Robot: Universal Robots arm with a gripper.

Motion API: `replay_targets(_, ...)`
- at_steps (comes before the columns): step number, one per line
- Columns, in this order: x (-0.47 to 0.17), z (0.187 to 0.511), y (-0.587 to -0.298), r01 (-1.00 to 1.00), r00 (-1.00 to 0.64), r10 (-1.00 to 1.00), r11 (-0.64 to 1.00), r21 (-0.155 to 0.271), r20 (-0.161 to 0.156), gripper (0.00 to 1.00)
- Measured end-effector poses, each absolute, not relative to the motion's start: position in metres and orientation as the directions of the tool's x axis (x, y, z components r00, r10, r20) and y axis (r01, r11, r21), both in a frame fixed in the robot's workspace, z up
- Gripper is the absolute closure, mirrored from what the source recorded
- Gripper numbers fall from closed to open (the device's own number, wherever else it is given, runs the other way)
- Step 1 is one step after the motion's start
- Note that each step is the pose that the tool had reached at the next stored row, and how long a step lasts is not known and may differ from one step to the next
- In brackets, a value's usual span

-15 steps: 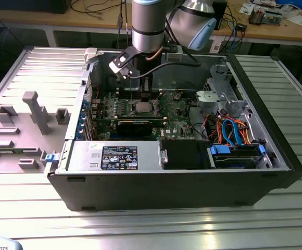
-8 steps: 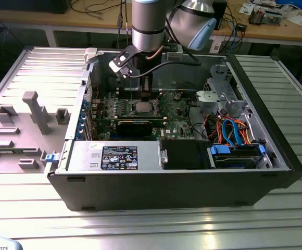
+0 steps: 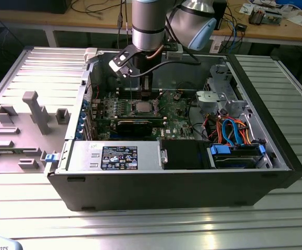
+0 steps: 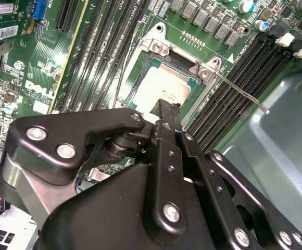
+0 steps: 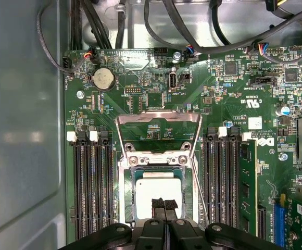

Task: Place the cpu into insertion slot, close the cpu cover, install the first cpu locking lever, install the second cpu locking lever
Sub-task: 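Close the cpu cover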

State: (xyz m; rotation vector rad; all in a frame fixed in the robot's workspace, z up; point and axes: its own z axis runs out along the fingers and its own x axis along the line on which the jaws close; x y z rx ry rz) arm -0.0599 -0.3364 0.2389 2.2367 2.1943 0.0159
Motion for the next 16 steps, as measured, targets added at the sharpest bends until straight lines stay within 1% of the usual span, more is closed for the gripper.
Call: replay_targets(16, -0.06, 0.25, -0.336, 1.0, 0.019, 1.0, -0.019, 0.013, 0.002, 0.89)
